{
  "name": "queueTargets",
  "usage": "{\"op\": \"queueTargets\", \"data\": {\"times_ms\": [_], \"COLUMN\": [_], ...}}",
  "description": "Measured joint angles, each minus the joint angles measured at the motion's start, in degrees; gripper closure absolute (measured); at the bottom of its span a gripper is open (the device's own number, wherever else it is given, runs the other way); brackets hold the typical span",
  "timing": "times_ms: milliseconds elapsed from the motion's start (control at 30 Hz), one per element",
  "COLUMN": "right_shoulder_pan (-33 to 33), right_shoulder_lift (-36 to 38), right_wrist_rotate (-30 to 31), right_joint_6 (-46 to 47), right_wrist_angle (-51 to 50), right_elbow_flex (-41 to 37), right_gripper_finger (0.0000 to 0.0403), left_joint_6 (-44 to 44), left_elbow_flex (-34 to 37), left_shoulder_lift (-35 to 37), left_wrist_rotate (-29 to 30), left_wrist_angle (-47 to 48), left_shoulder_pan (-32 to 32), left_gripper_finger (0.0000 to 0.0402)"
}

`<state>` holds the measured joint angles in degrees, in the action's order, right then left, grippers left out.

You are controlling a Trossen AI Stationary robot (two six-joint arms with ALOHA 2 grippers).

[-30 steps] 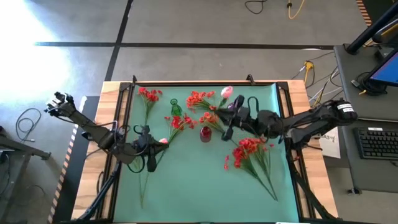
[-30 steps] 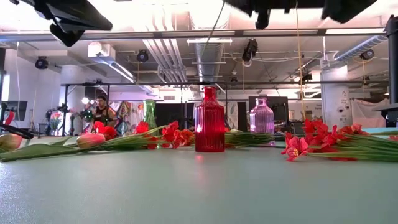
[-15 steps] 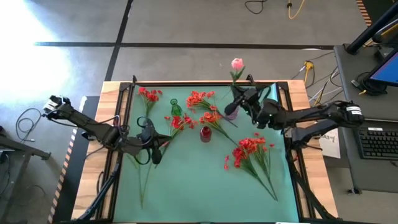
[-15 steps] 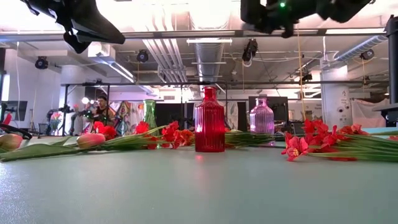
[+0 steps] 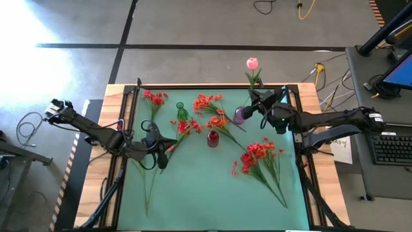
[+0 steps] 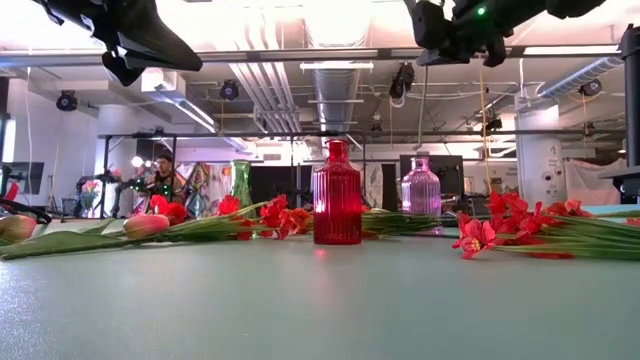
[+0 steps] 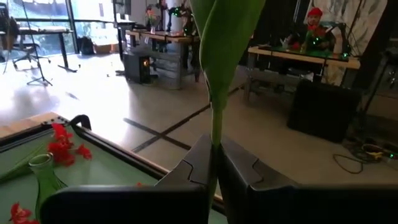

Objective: Sort flowers into vase by color
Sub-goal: Put the pink tulip into the purple vase

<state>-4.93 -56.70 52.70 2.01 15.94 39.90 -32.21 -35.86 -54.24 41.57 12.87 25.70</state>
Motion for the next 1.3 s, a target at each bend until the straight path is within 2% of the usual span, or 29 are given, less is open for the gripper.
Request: {"op": "queueTargets", "data": {"times_ms": [933,1300], "right_shoulder_pan": [-1.14,-1.14], "right_shoulder_lift": [-7.76,-7.72], "right_wrist_rotate": [0.07,-0.1], "right_joint_6": [4.47,5.08], "right_wrist_angle": [1.07,1.04], "right_elbow_flex": [-2.18,-2.23], "right_gripper_finger": [0.039,0.0379], "left_joint_6": [0.63,0.63], "left_elbow_flex": [0.0,0.0], "left_shoulder_lift": [0.0,0.0], "left_wrist_rotate": [0.1,0.1], "left_wrist_angle": [0.01,0.01], "left_shoulder_pan": [-1.08,-1.08], "left_gripper_finger": [0.0401,0.0401]}}
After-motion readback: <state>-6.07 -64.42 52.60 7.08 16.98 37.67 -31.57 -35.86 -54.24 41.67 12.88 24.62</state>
